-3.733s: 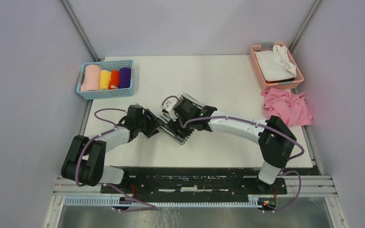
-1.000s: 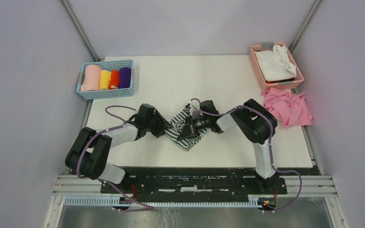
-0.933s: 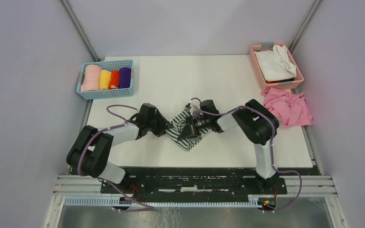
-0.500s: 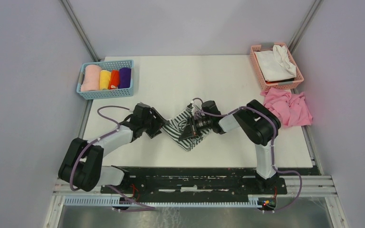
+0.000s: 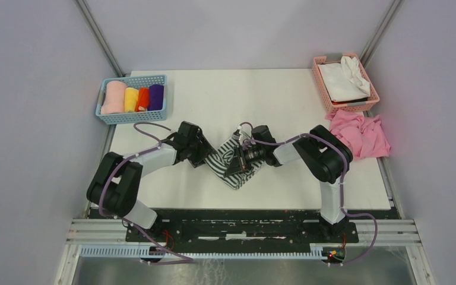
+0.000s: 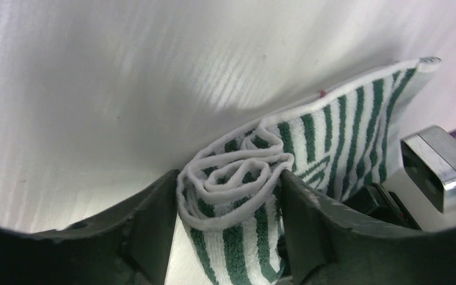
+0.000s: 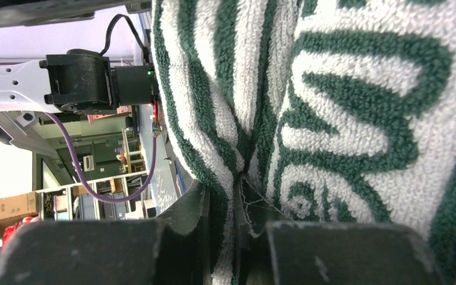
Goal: Roll the towels
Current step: Roll the towel at the center of the board.
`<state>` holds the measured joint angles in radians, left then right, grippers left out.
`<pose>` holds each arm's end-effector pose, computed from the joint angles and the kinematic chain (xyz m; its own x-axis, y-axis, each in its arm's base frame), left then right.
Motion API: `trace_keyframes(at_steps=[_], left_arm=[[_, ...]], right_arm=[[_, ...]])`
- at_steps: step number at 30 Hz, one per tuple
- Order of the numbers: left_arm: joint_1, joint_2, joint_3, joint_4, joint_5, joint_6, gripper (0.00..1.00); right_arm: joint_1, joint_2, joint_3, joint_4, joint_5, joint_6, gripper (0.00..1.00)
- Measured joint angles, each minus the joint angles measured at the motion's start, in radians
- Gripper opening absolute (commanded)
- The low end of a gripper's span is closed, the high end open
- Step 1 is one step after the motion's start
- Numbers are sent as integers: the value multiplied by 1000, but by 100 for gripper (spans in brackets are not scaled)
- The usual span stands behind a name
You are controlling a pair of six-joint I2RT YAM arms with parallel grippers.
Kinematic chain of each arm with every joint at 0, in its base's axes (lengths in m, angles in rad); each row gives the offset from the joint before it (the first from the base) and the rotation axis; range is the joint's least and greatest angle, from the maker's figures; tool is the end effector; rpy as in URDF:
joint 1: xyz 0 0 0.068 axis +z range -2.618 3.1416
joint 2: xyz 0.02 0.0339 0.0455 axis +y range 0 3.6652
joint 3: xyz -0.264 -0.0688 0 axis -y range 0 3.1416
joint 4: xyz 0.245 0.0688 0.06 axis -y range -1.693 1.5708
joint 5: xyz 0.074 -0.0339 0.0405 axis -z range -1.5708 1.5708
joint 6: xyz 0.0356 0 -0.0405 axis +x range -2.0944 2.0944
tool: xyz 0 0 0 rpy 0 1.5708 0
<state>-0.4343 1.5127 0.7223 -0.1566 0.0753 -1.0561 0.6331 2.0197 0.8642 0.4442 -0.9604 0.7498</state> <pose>0.2562 -0.1218 0.1563 -0.7624 -0.6032 -0.2344 -0.4147 0.7335 -0.5385 0.2728 0.2364 0.0897 -0.9573 -0.2180 -0.1898 -0.2557 0.3326 0.9077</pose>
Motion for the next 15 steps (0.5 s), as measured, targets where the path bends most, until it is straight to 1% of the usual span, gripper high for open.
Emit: trace_keyframes(at_steps=[5,7,9,11,12,14,15], left_arm=[[-2,27,37,-64,-46,25,33],[-6,25,47,-95,-70,40,23],[-6,16,52,-126,-83,52,16],[-5,0,51,-154,-90,58,16],[-4,-6,50,-163,-92,60,18],[4,-24,42,-180,-91,65,28],[9,-36,36,-188,-89,66,36]], right_arm=[[2,-14,-1,-21,8,-18,1],[2,-21,-5,-23,16,-21,0],[2,-25,-9,-21,21,-19,0],[3,-25,-11,-18,23,-14,1],[5,-25,-11,-16,23,-11,1],[8,-25,-12,-11,28,-2,1],[10,-25,-13,-6,31,3,1]])
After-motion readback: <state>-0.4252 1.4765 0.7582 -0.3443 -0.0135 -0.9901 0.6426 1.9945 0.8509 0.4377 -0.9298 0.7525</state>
